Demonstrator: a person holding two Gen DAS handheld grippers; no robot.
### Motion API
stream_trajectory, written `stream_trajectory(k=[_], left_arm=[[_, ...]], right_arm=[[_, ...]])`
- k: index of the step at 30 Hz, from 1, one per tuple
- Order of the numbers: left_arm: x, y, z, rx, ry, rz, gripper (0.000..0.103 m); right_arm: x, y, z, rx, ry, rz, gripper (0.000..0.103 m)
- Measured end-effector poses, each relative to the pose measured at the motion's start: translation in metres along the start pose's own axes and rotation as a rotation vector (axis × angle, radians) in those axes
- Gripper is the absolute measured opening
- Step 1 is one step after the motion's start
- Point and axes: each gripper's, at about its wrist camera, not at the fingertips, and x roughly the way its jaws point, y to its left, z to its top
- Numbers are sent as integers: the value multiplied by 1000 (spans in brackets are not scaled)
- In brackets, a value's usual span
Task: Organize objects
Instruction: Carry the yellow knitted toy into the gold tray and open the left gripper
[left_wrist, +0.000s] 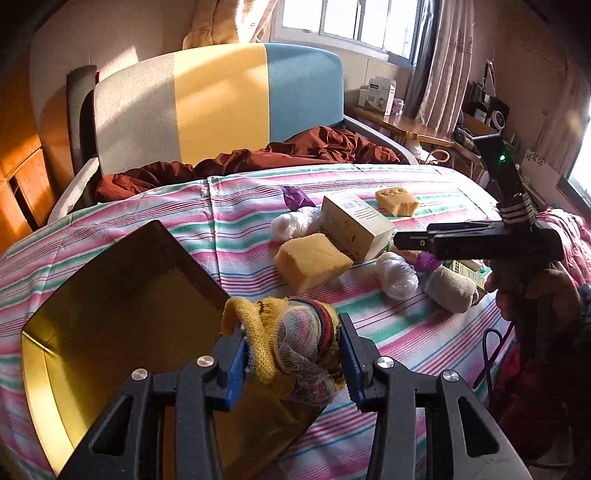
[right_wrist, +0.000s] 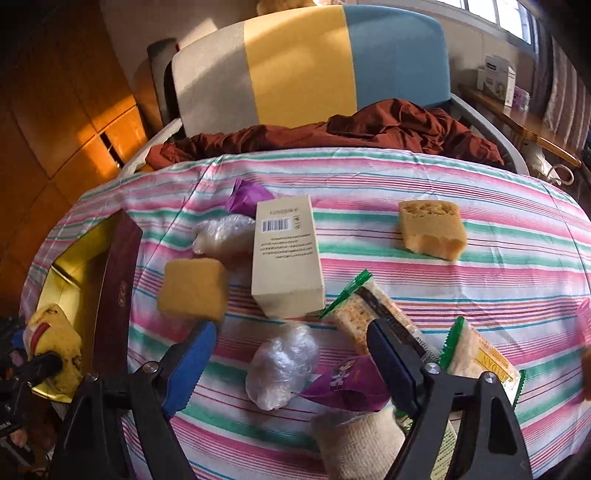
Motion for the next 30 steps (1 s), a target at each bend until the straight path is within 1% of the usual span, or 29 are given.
stream_trajectory(k=[3, 6, 8, 14, 16, 18, 20, 21, 25, 30], left_arm=[[-10, 9, -10, -36, -9, 10, 45], [-17, 19, -20, -64, -16, 44, 45], [-22, 28, -26, -97, -19, 53, 45], [-36, 59, -49, -175, -16, 121, 45], [-40, 69, -56, -200, -13, 142, 45], [-44, 79, -63, -230, -13, 166, 45], [-46, 88, -70, -258, -10, 186, 45], [-47, 93, -74, -271, -9, 200, 45], [-49, 114, -88, -313, 17, 272, 45], [-41, 139, -112, -380, 86, 360, 45]], right_arm=[[12, 9, -5, -59, 46, -44, 75], [18, 11, -8, -83, 74, -72, 74], [19, 13, -10, -93, 78, -84, 74], [23, 20, -11, -129, 81, -109, 74], [25, 25, -12, -147, 86, -117, 69], [28, 27, -13, -164, 99, -123, 61], [30, 29, -14, -184, 99, -133, 59], [31, 30, -15, -192, 100, -143, 56], [32, 32, -17, -204, 100, -150, 54], [33, 34, -18, -218, 100, -157, 53]])
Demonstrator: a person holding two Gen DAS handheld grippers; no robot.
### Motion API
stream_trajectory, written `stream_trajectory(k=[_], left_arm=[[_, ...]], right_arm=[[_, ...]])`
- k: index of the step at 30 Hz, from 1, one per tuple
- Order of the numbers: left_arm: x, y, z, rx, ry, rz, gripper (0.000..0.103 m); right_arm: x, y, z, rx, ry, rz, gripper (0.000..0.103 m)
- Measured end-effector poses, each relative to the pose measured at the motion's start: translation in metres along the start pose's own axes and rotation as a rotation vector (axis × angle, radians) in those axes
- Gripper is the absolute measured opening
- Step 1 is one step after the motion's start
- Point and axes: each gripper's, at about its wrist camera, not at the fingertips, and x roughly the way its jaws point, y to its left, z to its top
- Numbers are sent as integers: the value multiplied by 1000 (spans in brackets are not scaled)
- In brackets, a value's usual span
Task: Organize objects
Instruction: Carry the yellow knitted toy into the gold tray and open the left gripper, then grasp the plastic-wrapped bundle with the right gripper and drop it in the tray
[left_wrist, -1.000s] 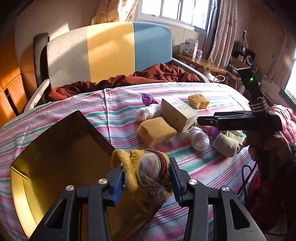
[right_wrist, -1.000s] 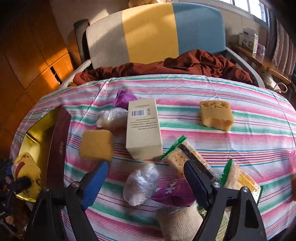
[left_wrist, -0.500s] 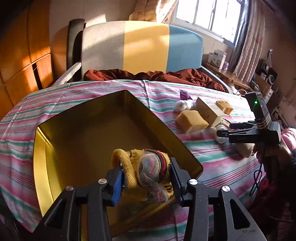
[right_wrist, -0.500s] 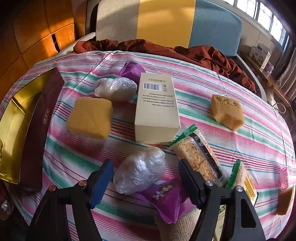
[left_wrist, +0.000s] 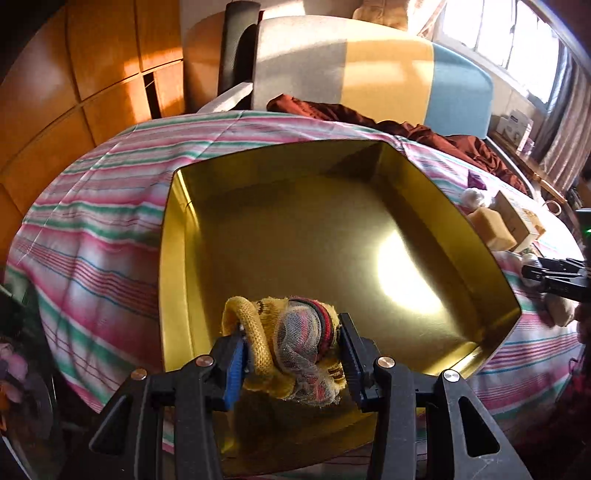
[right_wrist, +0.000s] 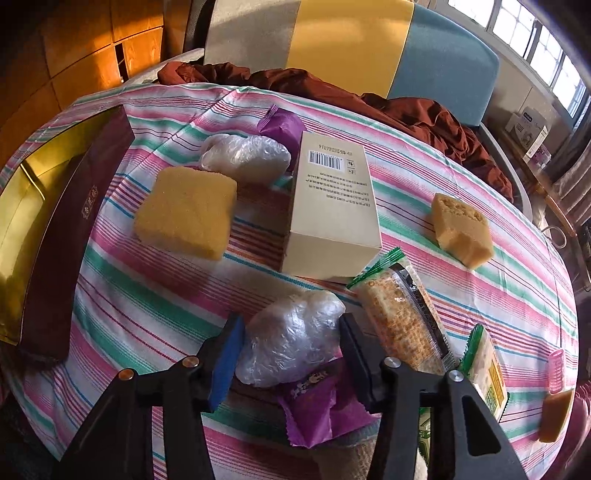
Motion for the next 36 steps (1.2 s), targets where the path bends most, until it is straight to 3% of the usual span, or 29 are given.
stream_trajectory(k=[5, 7, 10, 16, 18, 24, 30, 36], left_arm=[[7, 8, -10, -6, 16, 58, 53], [5, 10, -13, -6, 7, 86, 62], [-1, 12, -15, -15, -8, 77, 62], [-25, 12, -11, -33, -83, 91, 71], [-35, 13, -8, -48, -113, 101, 79], [-57, 19, -2, -79, -171, 104, 85], [-61, 23, -4, -97, -176, 89, 88], [-64, 30, -5, -121, -186, 75, 88]], right_arm=[[1, 3, 0, -10, 0, -11, 52], [1, 5, 0, -19, -1, -21, 52], [2, 8, 0, -33, -3, -36, 52], [2, 12, -1, -46, -7, -57, 52], [1, 13, -1, -49, -10, -69, 50], [-6, 17, -2, -44, -35, -86, 42], [-9, 20, -3, -41, -47, -106, 40], [-45, 30, 5, 49, -143, -13, 40]])
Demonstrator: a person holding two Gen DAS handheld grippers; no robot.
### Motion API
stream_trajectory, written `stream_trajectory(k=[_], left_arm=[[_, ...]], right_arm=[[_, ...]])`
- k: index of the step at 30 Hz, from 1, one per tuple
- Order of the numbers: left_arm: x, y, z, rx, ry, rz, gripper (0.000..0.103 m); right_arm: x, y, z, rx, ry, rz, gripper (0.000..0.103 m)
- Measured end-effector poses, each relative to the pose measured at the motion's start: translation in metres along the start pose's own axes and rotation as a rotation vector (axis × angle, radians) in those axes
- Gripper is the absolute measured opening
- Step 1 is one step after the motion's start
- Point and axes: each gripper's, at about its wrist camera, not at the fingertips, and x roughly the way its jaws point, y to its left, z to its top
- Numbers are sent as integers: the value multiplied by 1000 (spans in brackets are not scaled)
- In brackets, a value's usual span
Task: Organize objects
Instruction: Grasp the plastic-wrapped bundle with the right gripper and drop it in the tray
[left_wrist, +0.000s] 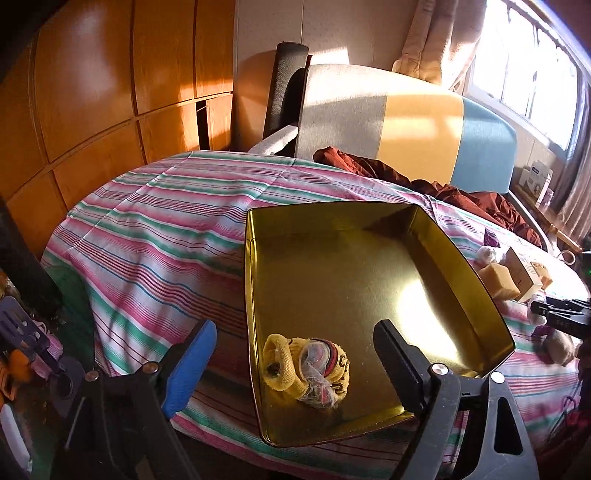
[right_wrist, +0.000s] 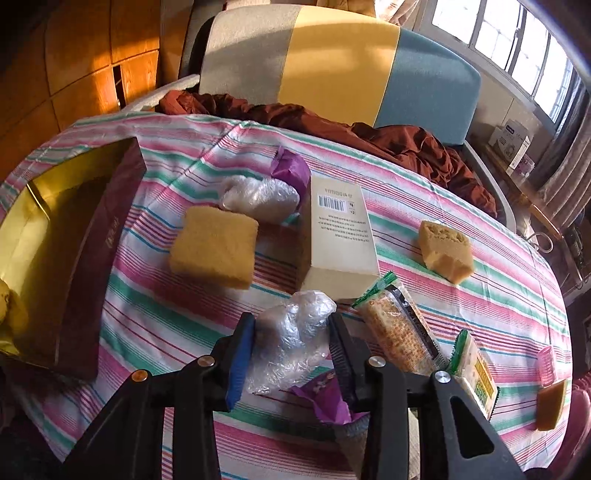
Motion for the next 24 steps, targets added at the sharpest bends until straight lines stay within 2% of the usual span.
stream_trajectory(k=[4, 8, 13, 18, 24], left_arm=[[0, 3, 2, -11, -4, 5, 88], [0, 10, 2, -38, -2, 5, 90], [-1, 19, 1, -60, -7, 10, 90], [-1, 35, -2, -90, -9, 21, 91], [4, 53, -9, -127, 6, 42, 91]], right_arm=[[-29, 38, 16, -41, -77, 109, 40], [-53, 104, 24, -149, -134, 238, 40], [-55, 188, 23, -281, -125, 366, 40], [-30, 238, 13, -319, -54, 415, 40], [-12, 269, 0, -358, -9, 396, 42]])
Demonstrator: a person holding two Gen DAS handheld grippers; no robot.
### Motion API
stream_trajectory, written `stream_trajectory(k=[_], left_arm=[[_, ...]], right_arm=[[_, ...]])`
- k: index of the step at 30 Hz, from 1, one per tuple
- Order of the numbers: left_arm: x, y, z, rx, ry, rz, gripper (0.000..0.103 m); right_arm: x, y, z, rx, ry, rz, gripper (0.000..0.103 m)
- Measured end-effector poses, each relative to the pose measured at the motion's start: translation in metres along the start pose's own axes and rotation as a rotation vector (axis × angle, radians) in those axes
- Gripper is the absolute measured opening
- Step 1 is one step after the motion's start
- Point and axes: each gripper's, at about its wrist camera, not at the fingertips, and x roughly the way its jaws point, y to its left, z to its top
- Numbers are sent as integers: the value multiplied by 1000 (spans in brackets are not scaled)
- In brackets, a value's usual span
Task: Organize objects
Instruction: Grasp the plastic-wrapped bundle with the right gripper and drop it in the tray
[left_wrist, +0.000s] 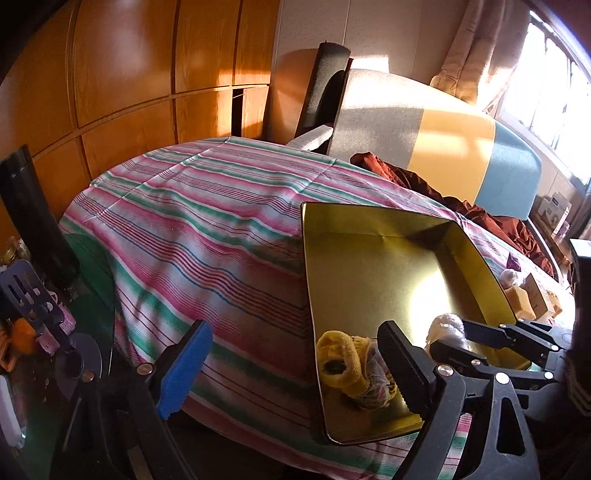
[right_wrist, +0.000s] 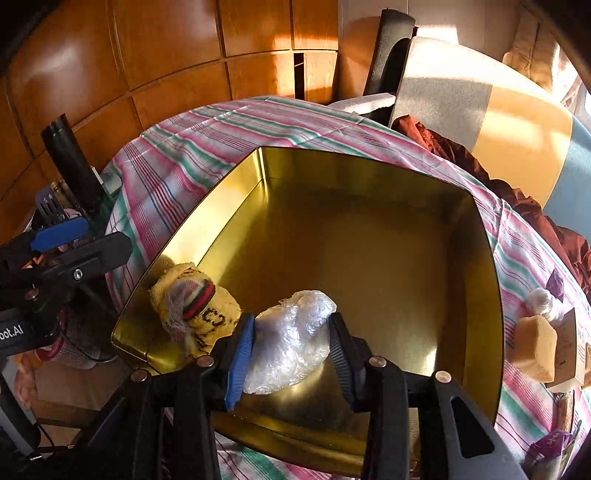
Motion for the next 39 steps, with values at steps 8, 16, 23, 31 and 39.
stream_trajectory(k=[8, 16, 23, 31, 39], left_arm=[[1, 7, 0, -13, -1, 23, 91], [-3, 5, 2, -8, -10, 32, 92], [-7, -1, 4, 12, -15, 38, 94], [-13, -8, 5, 28, -21, 41, 94], [-16, -19, 7, 57, -25, 41, 94]], right_arm=[[-5, 12, -7, -38, -15, -91, 50], [-40, 16, -2, -32, -114, -150, 64], [-55, 17, 1, -41, -147, -189, 64], [-63, 10, -3, -21, -162, -215, 64], [-69, -2, -7, 0, -173, -231, 64]])
